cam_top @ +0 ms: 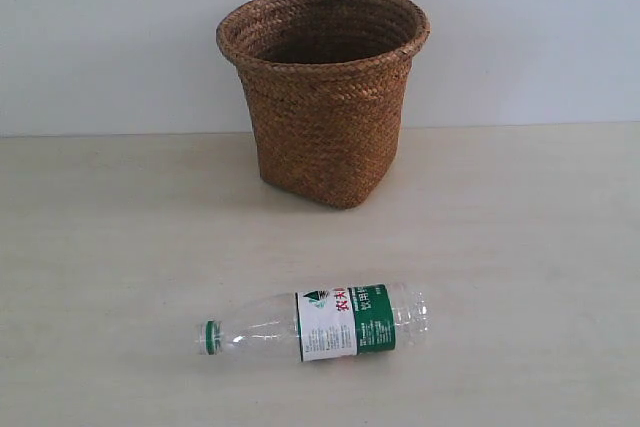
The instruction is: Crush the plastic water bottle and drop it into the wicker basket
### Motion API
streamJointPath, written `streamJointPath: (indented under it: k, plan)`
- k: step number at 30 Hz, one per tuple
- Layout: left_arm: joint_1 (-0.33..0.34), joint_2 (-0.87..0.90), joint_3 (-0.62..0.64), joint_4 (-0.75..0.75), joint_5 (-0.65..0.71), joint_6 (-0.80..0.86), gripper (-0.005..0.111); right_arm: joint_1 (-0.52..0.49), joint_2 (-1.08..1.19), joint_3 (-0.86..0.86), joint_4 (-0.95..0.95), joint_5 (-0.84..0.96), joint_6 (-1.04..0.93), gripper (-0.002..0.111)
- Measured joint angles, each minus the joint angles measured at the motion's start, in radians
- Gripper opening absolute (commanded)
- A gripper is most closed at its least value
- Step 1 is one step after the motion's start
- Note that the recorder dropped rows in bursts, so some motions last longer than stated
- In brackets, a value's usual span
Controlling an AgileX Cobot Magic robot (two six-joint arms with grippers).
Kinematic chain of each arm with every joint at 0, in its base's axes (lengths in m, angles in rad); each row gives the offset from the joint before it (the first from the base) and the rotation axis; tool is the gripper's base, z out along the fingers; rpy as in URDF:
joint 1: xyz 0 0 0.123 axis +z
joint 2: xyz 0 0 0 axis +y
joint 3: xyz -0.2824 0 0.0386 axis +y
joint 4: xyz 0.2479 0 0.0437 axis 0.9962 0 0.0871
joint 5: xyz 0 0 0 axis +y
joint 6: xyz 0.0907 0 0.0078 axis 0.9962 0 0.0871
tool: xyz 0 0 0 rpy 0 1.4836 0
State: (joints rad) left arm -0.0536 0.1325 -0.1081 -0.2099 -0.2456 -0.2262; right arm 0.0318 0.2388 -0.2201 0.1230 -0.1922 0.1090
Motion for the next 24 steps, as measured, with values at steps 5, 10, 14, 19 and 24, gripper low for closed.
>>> streamJointPath:
  k: [5, 10, 14, 19, 24]
  plan:
    - [0.000, 0.194, -0.172, 0.040, 0.015, -0.007, 0.004, 0.000, 0.163, -0.142, -0.011, 0.030, -0.025, 0.000]
    - [0.000, 0.392, -0.352, 0.154, 0.095, -0.030, 0.004, 0.000, 0.330, -0.289, -0.043, 0.118, -0.060, 0.000]
    - [-0.012, 0.548, -0.483, 0.270, 0.222, -0.031, 0.004, 0.000, 0.452, -0.385, -0.046, 0.197, -0.109, 0.000]
    - [-0.060, 0.701, -0.614, 0.325, 0.419, 0.098, 0.004, 0.000, 0.582, -0.494, -0.049, 0.359, -0.198, 0.000]
    - [-0.122, 0.809, -0.670, 0.326, 0.529, 0.226, 0.004, 0.019, 0.689, -0.574, -0.034, 0.484, -0.293, 0.000]
